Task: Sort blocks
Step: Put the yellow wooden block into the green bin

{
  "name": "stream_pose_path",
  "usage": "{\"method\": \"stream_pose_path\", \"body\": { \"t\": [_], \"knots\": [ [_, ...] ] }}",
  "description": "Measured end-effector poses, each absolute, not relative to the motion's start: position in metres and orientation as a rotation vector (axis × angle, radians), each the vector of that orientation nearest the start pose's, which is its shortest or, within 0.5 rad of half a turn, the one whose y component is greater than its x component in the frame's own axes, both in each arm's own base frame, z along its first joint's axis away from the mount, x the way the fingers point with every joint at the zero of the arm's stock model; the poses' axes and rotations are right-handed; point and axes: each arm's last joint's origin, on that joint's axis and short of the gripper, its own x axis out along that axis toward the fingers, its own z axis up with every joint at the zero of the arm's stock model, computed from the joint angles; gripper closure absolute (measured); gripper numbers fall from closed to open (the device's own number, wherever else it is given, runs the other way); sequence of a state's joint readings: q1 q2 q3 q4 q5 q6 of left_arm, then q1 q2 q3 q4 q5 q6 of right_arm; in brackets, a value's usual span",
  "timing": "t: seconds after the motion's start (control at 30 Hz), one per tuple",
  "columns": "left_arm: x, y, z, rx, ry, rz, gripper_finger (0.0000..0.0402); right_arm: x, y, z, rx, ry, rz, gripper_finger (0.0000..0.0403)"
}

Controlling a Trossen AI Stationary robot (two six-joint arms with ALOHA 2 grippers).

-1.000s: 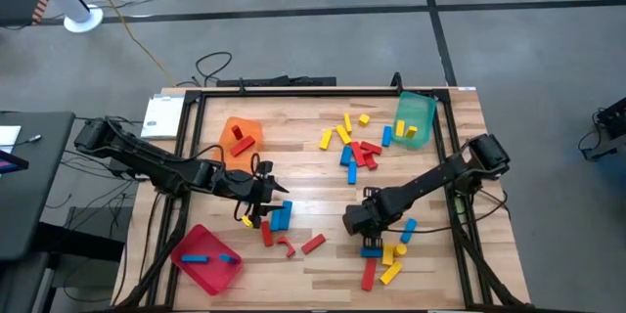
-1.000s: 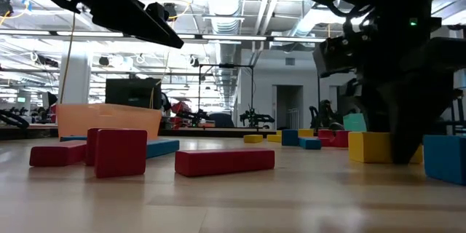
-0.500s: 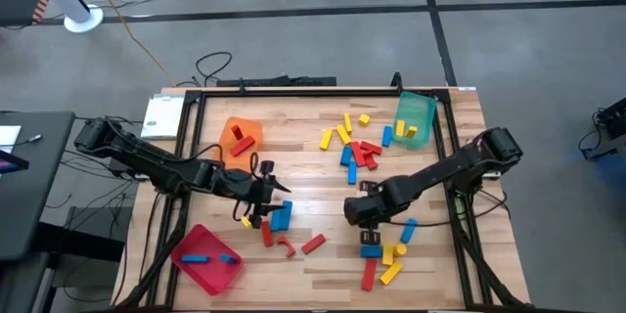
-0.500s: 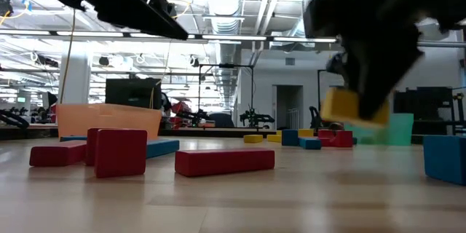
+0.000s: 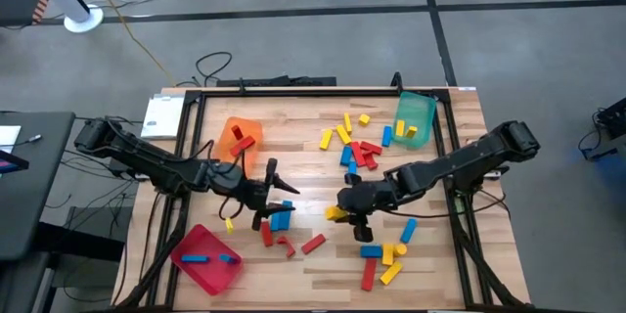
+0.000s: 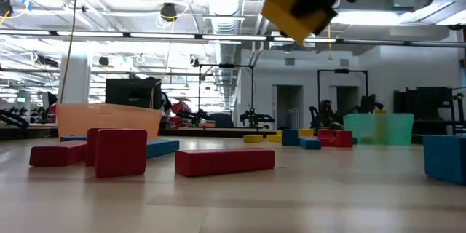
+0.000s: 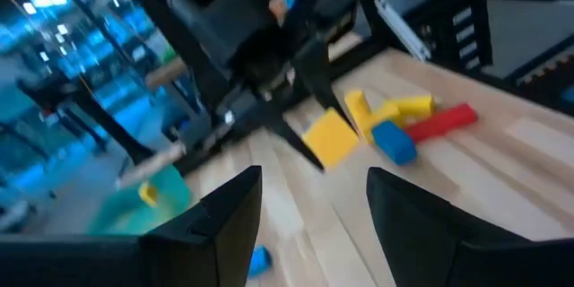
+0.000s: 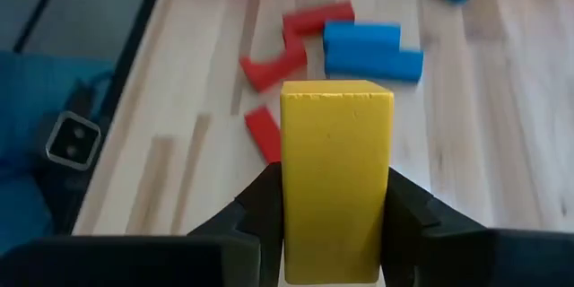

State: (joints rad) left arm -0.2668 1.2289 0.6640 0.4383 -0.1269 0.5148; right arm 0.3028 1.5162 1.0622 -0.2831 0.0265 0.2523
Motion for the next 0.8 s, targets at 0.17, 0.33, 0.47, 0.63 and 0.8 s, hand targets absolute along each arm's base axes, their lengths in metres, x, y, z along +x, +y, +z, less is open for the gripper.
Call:
{"method": "stream_pose_path", "body": {
  "t": [0.17,0.33,0.47,0.63,0.8],
  "knots": [
    [0.258,-0.068,0.266,0.575,0.011,-0.183,0.0203,0.317,0.090,0.256,0.085,0.658,0.186,0.0263],
    [0.259,-0.065,0.267,0.564,0.000,-0.178,0.0203,0.322,0.074,0.262,0.057,0.649,0.110,0.0263],
    [0.260,-0.060,0.264,0.498,0.040,-0.165,0.0203,0.325,0.052,0.268,0.016,0.675,-0.066,0.0263],
    [0.259,-0.059,0.256,0.454,0.127,-0.176,0.0203,0.320,0.016,0.281,0.004,0.732,-0.241,0.0263],
    [0.258,-0.058,0.250,0.430,0.194,-0.185,0.0203,0.298,-0.028,0.288,0.016,0.828,-0.391,0.0263]
  ]
}}
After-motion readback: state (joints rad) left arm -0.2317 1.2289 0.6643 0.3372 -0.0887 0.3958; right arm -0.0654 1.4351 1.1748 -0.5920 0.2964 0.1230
